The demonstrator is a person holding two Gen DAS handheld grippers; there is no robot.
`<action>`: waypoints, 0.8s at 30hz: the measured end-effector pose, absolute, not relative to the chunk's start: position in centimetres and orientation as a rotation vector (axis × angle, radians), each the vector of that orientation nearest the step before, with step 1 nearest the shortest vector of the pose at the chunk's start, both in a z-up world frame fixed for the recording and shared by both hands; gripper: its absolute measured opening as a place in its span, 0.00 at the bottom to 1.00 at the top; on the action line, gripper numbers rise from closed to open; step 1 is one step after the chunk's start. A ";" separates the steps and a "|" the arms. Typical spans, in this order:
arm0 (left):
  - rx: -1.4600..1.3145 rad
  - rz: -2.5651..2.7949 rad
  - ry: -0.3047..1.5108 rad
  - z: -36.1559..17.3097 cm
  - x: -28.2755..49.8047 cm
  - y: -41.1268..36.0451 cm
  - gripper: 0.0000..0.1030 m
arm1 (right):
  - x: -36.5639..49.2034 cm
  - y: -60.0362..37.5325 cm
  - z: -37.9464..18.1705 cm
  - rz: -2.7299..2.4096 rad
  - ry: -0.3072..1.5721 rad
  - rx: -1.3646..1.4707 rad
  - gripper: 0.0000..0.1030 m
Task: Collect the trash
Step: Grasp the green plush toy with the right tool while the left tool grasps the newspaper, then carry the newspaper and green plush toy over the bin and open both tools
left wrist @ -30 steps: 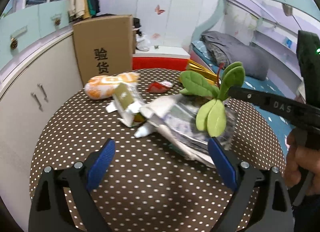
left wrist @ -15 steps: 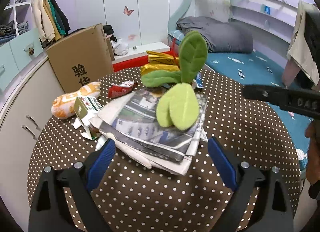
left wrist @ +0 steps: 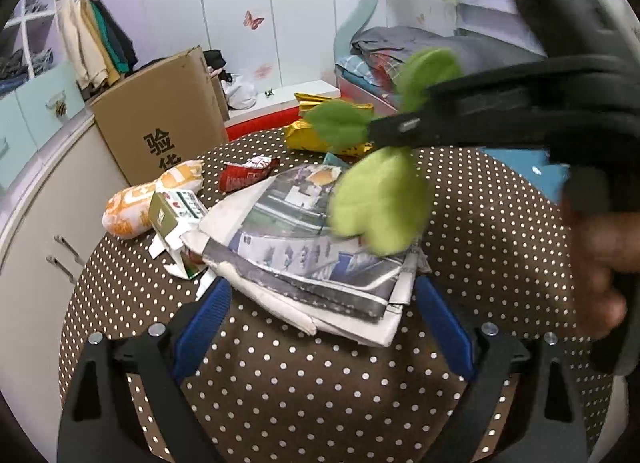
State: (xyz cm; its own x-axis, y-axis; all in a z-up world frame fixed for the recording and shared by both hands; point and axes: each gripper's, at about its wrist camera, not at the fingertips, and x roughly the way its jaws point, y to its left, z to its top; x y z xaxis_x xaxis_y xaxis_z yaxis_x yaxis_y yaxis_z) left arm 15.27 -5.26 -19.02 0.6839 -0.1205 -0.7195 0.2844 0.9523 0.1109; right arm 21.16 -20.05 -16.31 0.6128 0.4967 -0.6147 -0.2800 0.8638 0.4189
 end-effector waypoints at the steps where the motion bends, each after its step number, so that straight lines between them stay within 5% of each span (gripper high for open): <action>1: 0.240 -0.237 0.786 -19.2 15.4 -5.5 0.89 | 20.2 -21.5 -16.0 0.426 0.777 0.317 0.15; 6: 0.326 -0.263 0.780 -20.0 15.9 -6.7 0.88 | 17.1 -25.9 -15.4 0.352 0.751 0.360 0.15; 8: 0.373 -0.272 0.788 -20.4 16.2 -7.2 0.60 | 16.2 -27.1 -15.5 0.326 0.749 0.372 0.15; 12: 0.396 -0.301 0.783 -20.2 16.1 -7.6 0.30 | 15.0 -28.1 -15.9 0.296 0.754 0.383 0.15; 17: 0.299 -0.287 0.731 -18.0 14.9 -5.9 0.16 | 13.8 -28.7 -16.4 0.276 0.757 0.398 0.15; 24: 0.134 -0.292 0.677 -15.1 13.2 -3.3 0.09 | 12.3 -29.4 -16.6 0.265 0.756 0.412 0.15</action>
